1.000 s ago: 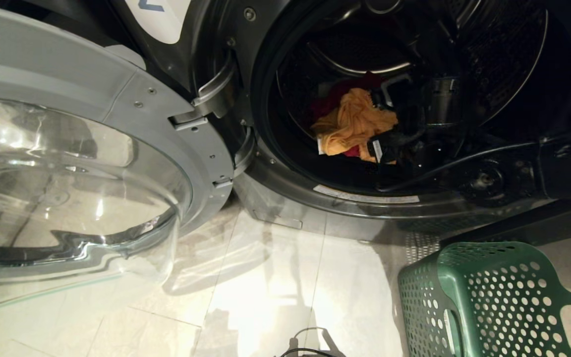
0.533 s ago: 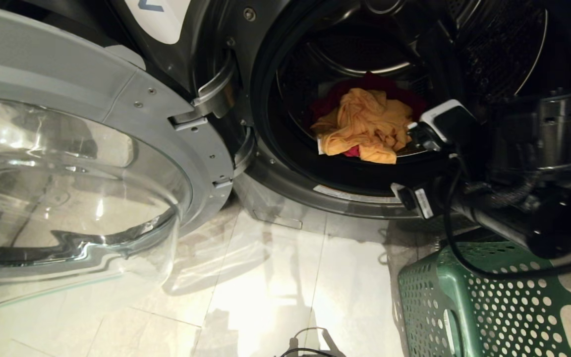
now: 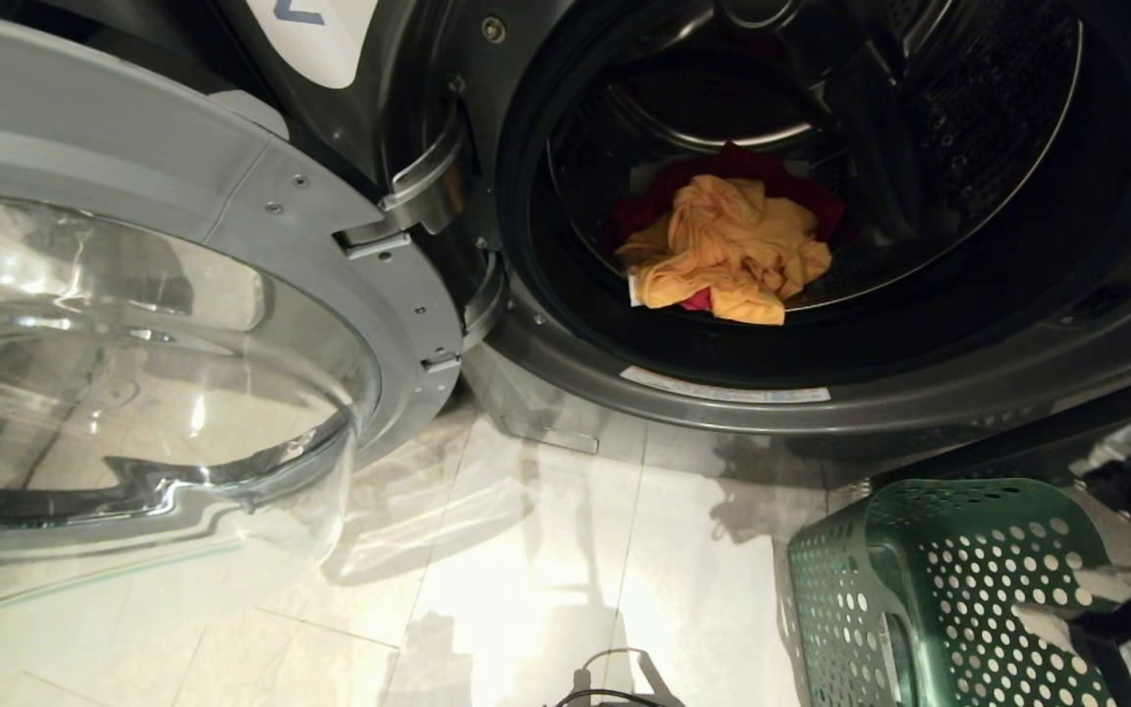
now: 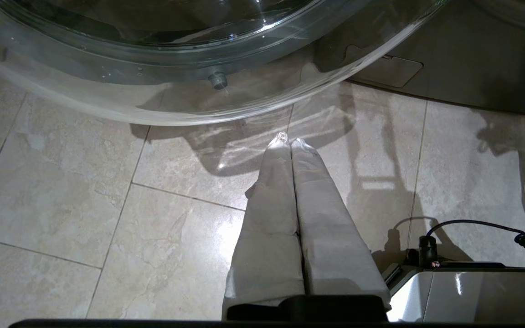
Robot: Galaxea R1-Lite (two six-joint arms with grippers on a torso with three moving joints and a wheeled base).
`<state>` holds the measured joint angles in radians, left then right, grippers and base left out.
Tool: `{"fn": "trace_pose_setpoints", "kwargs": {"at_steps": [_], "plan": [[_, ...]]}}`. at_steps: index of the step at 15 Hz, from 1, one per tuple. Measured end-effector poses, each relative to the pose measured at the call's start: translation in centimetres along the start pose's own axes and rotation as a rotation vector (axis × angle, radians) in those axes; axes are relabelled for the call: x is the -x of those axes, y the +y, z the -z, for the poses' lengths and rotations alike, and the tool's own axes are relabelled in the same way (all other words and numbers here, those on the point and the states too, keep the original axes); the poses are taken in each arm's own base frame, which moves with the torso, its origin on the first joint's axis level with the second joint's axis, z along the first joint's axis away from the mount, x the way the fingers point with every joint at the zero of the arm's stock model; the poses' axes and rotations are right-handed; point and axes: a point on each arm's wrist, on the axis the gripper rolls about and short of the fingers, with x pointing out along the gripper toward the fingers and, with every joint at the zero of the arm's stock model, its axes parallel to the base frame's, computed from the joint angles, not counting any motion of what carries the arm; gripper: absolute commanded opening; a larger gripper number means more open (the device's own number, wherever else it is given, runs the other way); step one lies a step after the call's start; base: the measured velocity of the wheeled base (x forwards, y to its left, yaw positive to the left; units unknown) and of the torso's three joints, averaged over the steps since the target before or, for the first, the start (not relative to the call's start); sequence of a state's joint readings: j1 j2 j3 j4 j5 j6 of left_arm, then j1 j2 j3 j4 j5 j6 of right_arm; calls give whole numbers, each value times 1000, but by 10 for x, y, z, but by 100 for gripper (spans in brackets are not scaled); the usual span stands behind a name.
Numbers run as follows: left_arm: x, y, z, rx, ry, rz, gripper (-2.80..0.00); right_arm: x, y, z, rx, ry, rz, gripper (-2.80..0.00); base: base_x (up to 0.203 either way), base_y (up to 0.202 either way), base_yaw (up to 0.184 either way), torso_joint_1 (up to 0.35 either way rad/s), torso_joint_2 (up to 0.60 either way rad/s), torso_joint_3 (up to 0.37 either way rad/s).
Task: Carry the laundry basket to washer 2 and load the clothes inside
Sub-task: Close the washing machine door with the left hand
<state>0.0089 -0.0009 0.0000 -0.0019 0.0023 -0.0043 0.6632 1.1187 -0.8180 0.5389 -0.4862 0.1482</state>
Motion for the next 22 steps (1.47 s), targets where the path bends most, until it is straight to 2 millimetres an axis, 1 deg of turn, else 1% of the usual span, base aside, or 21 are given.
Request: {"fn": "trace_pose_setpoints", "kwargs": {"at_steps": [3, 5, 7, 9, 12, 15, 18, 22], "plan": [[0, 0, 0, 0, 0, 0, -280, -3, -11, 50, -11, 104, 61, -280, 0, 0, 0, 0, 0, 0], [0, 0, 0, 0, 0, 0, -280, -7, -15, 84, 15, 157, 125, -280, 0, 0, 0, 0, 0, 0], [0, 0, 0, 0, 0, 0, -280, -11, -16, 109, 82, 182, 156, -280, 0, 0, 0, 0, 0, 0], [0, 0, 0, 0, 0, 0, -280, -19, -15, 132, 156, 186, 156, -280, 0, 0, 0, 0, 0, 0], [0, 0, 0, 0, 0, 0, -280, -36, -12, 146, 190, 93, 132, -280, 0, 0, 0, 0, 0, 0], [0, 0, 0, 0, 0, 0, -280, -44, -17, 147, 106, 8, 160, -280, 0, 0, 0, 0, 0, 0], [0, 0, 0, 0, 0, 0, -280, -36, -21, 155, 19, -100, 174, -280, 0, 0, 0, 0, 0, 0], [0, 0, 0, 0, 0, 0, -280, -12, -15, 174, 6, -380, 190, -280, 0, 0, 0, 0, 0, 0]]}}
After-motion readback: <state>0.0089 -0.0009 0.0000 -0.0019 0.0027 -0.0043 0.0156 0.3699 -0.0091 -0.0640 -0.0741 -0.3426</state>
